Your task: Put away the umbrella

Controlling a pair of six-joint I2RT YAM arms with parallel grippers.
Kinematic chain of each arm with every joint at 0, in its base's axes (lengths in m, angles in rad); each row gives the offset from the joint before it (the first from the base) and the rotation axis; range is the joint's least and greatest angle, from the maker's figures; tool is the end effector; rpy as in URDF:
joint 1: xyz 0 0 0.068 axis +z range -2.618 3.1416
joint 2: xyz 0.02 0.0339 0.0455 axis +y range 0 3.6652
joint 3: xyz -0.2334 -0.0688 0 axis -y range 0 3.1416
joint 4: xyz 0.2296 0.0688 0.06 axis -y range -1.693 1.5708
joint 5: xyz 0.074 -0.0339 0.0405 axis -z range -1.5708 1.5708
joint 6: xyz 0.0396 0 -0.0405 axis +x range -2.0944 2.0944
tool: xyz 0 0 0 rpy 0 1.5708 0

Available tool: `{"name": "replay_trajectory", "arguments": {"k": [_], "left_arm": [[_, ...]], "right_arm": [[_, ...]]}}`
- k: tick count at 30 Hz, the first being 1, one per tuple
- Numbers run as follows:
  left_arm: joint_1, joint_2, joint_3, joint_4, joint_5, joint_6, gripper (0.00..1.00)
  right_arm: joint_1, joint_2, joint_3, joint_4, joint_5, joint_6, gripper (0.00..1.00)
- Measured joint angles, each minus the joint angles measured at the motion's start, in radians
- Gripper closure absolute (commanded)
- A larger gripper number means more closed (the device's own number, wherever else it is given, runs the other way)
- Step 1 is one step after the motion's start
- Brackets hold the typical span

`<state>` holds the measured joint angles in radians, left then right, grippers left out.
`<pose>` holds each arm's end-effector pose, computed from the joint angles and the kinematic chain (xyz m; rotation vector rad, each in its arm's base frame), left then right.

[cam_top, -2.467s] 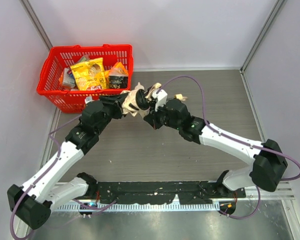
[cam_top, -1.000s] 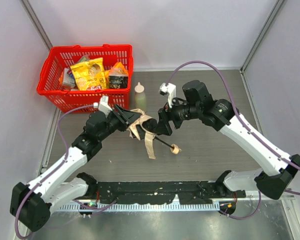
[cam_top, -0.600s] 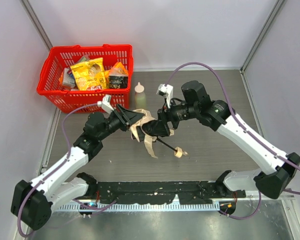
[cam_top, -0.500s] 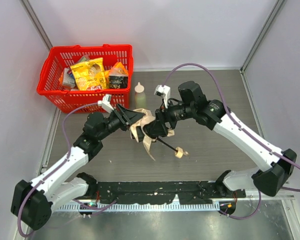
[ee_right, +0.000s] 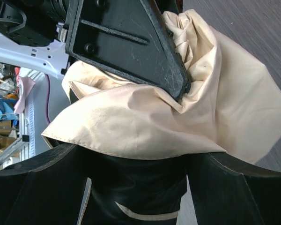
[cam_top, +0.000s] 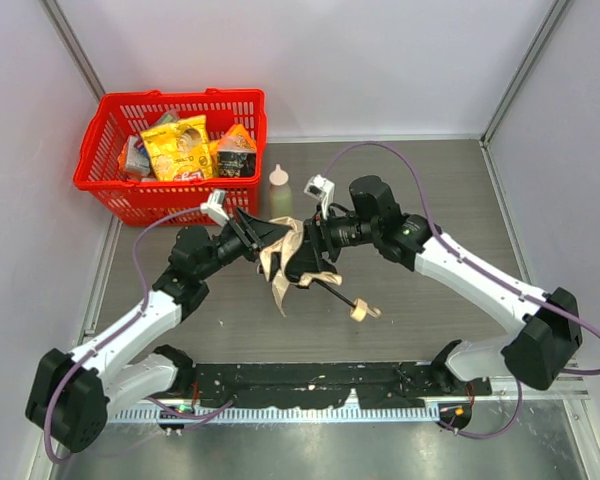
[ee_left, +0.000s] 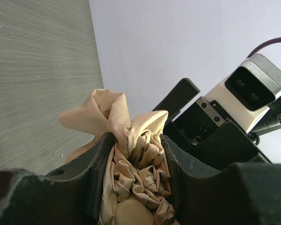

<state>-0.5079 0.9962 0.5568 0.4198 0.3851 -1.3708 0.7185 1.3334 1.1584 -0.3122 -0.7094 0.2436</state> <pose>0.2000 -0.1283 0.2639 -0.4559 1.8428 -1.6904 0.2040 0.2127 0.3108 -0.9681 1.9699 1.3000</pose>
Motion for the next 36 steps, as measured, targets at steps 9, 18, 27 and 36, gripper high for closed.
{"name": "replay_trajectory", "arguments": {"k": [9,18,27,36], "left_arm": [[0.006,0.016,-0.014,0.058,0.013,-0.042,1.0],[0.013,0.016,-0.029,0.063,0.018,-0.048,1.0],[0.018,0.024,-0.032,0.093,0.032,-0.058,1.0],[0.006,-0.048,0.012,-0.093,0.002,0.054,0.0]], "right_arm": [[0.034,0.056,-0.054,0.203,-0.019,0.129,0.2],[0.048,0.109,-0.12,0.386,-0.076,0.24,0.62],[0.053,0.12,-0.187,0.555,-0.08,0.372,0.99],[0.039,0.115,-0.312,0.773,-0.097,0.546,0.99]]}}
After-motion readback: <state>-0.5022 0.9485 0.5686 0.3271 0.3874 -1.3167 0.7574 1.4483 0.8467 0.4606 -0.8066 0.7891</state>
